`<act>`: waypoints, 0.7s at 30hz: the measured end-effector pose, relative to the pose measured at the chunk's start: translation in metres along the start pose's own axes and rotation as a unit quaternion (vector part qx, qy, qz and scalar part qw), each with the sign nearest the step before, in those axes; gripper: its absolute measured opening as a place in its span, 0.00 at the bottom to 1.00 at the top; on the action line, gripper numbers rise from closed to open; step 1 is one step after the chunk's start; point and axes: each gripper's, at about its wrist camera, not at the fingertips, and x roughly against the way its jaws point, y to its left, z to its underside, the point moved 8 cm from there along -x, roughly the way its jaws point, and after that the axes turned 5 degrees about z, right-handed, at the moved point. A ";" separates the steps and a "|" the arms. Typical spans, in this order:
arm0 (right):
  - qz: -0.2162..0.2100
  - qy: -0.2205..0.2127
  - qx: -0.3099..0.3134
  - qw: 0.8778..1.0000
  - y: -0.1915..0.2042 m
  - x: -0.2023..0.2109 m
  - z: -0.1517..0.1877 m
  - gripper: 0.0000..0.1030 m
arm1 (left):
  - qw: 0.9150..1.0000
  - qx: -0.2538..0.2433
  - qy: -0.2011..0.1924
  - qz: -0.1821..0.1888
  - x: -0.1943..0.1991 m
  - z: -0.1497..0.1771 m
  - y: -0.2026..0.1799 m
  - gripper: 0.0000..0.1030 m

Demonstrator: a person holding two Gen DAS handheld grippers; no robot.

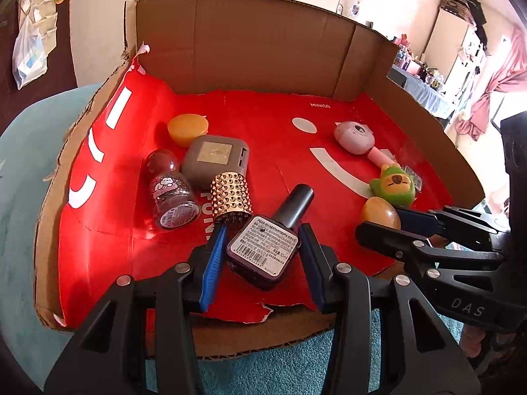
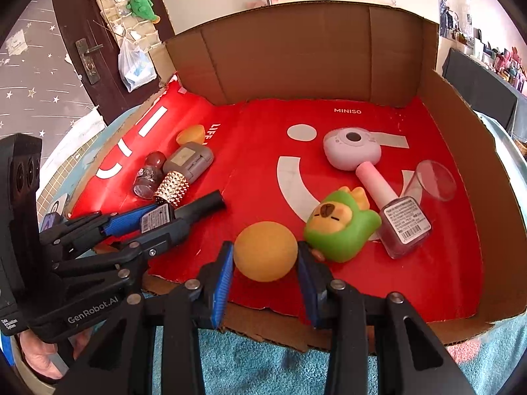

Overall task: Organize rigid objects
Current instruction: 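Carry the black-capped bottle and yellow sponge into the red box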

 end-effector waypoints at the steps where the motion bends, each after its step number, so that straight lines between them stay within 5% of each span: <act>1: 0.003 -0.001 0.001 1.000 0.000 -0.001 0.000 0.38 | 1.000 0.002 0.000 0.000 0.000 -0.001 0.001 0.40; 21: 0.030 -0.006 0.007 0.999 -0.005 -0.009 -0.005 0.39 | 1.000 0.002 0.000 -0.004 -0.002 -0.002 0.001 0.41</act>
